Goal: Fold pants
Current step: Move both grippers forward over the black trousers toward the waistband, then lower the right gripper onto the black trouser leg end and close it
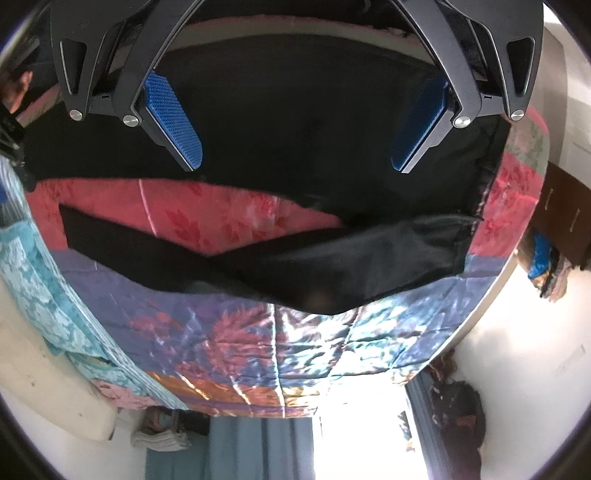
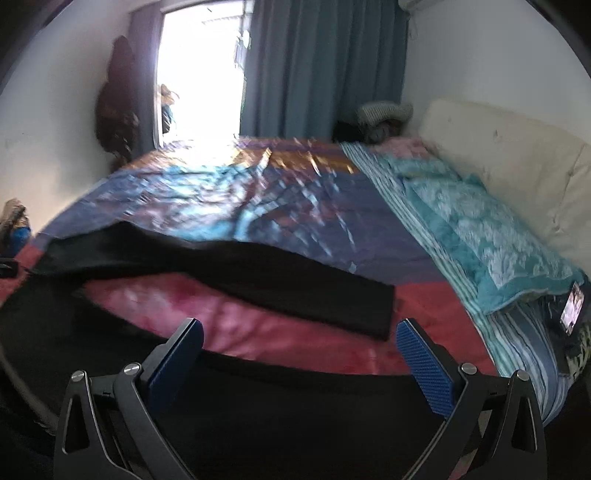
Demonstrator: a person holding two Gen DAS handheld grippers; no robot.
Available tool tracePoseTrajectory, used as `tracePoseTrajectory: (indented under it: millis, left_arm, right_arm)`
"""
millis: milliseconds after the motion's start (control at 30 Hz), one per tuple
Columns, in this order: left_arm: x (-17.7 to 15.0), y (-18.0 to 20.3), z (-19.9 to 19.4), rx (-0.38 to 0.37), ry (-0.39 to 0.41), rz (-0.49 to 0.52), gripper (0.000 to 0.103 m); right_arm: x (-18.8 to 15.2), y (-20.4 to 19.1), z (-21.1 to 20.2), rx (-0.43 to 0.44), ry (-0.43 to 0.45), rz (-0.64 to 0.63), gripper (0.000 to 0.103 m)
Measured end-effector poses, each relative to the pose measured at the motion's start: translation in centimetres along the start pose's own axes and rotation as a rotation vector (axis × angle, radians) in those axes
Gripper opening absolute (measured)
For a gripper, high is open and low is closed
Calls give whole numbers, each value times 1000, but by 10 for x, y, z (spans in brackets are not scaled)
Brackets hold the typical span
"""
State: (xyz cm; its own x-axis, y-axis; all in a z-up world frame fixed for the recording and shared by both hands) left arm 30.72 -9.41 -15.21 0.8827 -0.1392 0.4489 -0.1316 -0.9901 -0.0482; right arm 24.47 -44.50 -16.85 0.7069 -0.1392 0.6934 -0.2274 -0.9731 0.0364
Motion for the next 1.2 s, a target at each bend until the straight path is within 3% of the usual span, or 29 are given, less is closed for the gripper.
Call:
tracePoseTrajectory:
  millis: [133,367,467,700,833,900,967,1033,1200]
  left_arm:
    - [3,9,8,-3,-9,15,103]
    - [-7,15,26,2,-61,34,103]
    - [-9,13,31,9,-70,29,103]
    - [-10,2,39,15,-89,4,103]
    - [-11,-6,45,29,-103,-5,103]
    - [-12,-9,48,35,-110,-6,103]
    - [-10,-11,53,45,-115,-1,103]
    - [-3,-12,59,54,-111,6,103]
    - [19,-14,82,70,-134,2,103]
  right_arm:
    - [-5,36,43,37,-84,4,101]
    - [4,94,93,85,-140,-3,81]
    - [8,90,112,147,-164,-109,81]
    - [-5,75,182,85,-284,-418,79]
    - [-17,74,206,106,-336,-477,74]
    - [-18,74,207,142,-341,-453,61]
    - [-18,75,205,158,-369,-420,32]
    - [-15,73,201,139,-366,-415,24]
    - [9,70,177,126,-318,-337,17]
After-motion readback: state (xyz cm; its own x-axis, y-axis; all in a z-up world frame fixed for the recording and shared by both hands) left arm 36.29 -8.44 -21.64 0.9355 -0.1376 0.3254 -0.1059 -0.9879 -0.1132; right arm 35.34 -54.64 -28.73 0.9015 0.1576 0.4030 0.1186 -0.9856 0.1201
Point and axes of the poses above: each gripper's, at about its wrist camera, not at the fingertips, and z roughly the way its jaws point, y to its right, x to its top, the point moved 9 cm from there along z, roughly the way its jaws point, and after that the axes turned 7 degrees about -y, right-handed, at the moved point
